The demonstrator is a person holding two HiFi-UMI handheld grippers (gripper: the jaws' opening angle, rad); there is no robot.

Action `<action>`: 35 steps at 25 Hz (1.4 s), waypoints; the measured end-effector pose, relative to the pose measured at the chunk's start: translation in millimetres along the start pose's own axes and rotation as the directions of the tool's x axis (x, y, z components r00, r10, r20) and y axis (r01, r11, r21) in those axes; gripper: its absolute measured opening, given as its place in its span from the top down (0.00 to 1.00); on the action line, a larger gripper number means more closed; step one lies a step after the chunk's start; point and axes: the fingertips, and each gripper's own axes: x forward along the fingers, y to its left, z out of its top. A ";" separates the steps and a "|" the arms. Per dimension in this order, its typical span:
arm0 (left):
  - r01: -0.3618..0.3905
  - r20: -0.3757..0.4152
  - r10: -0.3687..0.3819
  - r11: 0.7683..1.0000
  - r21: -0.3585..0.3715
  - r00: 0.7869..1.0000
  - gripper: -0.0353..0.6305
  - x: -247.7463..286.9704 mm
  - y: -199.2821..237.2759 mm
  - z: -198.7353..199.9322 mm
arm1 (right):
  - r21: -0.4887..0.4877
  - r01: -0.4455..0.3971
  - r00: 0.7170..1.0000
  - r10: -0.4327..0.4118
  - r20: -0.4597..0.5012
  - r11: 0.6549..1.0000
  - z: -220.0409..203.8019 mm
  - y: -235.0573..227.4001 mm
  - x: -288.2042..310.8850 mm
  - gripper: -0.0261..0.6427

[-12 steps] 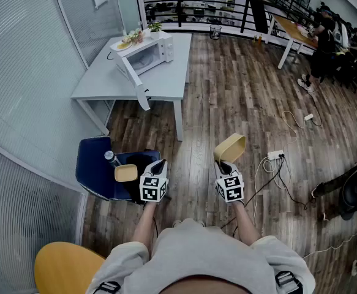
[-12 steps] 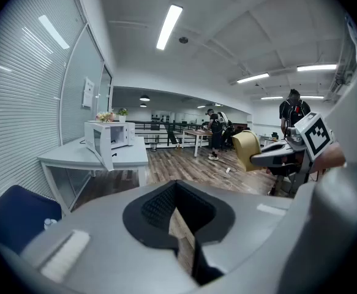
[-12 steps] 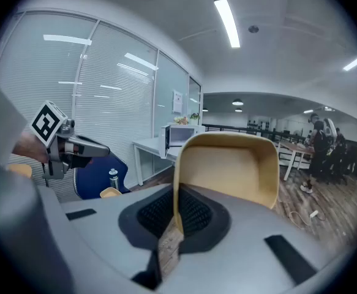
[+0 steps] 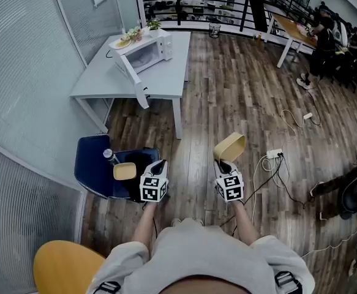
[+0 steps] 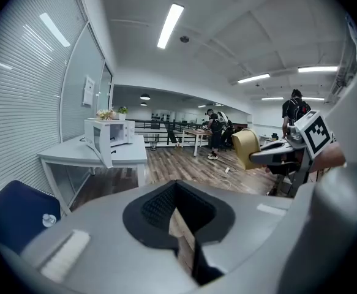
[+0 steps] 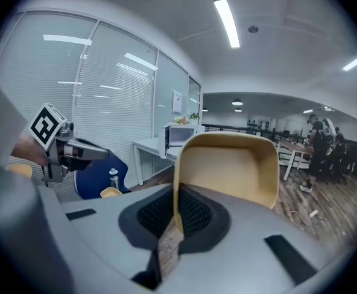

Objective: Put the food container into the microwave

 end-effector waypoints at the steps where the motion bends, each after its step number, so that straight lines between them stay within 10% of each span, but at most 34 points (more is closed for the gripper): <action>1: 0.000 -0.001 0.000 1.000 0.000 1.000 0.93 -0.5 -1.1 -0.1 | 0.002 -0.001 1.000 0.001 0.000 1.000 -0.7 0.1 -1.2 0.94; 35: -0.036 -0.031 0.036 0.999 0.002 0.999 0.93 31.9 -53.5 -3.6 | 0.024 -0.076 0.997 0.076 0.012 0.997 -26.7 -45.0 -10.6 0.94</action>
